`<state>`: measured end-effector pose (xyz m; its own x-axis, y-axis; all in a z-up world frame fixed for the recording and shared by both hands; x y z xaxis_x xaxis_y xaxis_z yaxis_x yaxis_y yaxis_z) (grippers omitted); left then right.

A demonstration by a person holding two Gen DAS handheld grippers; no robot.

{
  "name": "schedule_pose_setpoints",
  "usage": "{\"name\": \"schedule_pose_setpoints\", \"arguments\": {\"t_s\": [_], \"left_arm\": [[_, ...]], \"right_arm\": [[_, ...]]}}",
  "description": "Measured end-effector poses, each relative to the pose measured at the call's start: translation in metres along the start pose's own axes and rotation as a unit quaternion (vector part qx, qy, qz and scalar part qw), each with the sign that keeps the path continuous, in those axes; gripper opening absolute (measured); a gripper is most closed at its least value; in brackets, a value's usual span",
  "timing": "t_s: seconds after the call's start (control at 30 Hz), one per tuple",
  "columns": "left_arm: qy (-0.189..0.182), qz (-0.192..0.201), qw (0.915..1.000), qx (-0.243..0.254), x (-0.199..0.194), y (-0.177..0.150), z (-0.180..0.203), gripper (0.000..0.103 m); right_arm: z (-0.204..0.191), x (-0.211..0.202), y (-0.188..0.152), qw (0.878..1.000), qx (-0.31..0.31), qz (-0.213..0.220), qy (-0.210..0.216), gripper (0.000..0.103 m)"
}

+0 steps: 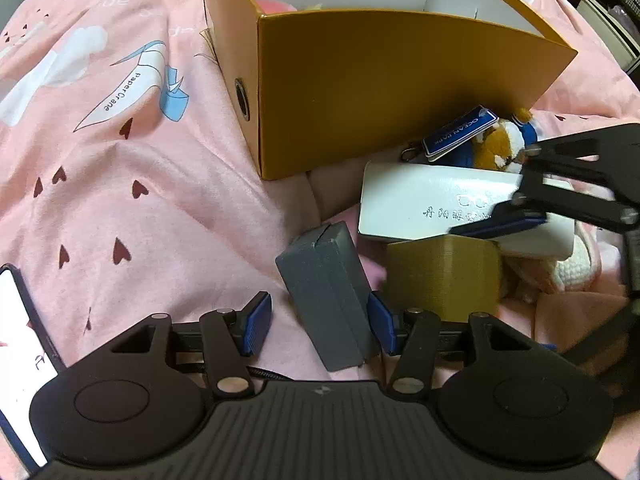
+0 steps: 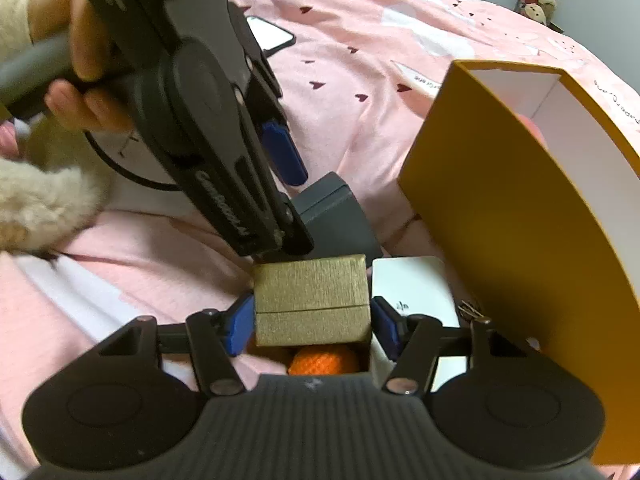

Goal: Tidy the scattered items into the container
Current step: 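Grasp the dark grey box with the left gripper while the right grasps the gold box, then lower both small boxes into the box and open both grippers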

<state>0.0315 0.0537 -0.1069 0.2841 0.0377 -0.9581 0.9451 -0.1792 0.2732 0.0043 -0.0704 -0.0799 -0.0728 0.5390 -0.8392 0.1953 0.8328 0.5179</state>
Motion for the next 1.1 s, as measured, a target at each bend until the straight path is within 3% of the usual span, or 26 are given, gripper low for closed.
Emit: {"name": "schedule_pose_setpoints", "arguments": {"t_s": [0.07, 0.17, 0.37, 0.73, 1.1], "left_arm": [[-0.003, 0.0, 1.0, -0.006, 0.003, 0.001, 0.001, 0.062], [-0.023, 0.002, 0.9994, -0.027, 0.003, 0.001, 0.0, 0.045], [-0.02, 0.015, 0.9992, -0.033, 0.002, 0.001, 0.0, 0.043], [0.0, 0.057, 0.998, -0.027, -0.024, 0.009, 0.004, 0.04], [-0.016, 0.129, 0.9913, -0.022, -0.079, 0.029, 0.011, 0.04]], "right_arm": [[-0.001, -0.007, 0.0, 1.0, 0.004, 0.009, 0.001, 0.063], [-0.003, -0.015, -0.001, 1.0, 0.005, 0.013, -0.006, 0.063], [-0.005, -0.036, -0.001, 0.999, 0.014, 0.035, -0.002, 0.063], [0.019, -0.088, -0.015, 0.991, 0.065, 0.085, -0.082, 0.063], [0.032, -0.138, -0.022, 0.977, 0.106, 0.145, -0.119, 0.063]]}}
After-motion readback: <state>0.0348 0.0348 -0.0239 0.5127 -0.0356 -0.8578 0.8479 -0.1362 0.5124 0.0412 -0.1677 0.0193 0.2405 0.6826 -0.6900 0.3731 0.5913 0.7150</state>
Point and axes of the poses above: each gripper's, at about its wrist camera, not at the fingertips, and x roughly the way its jaws point, z to its right, y to its top, the point moved 4 cm from there along x, roughly the way its jaws point, and after that the axes turned 11 degrees about y, right-handed, at the moved point
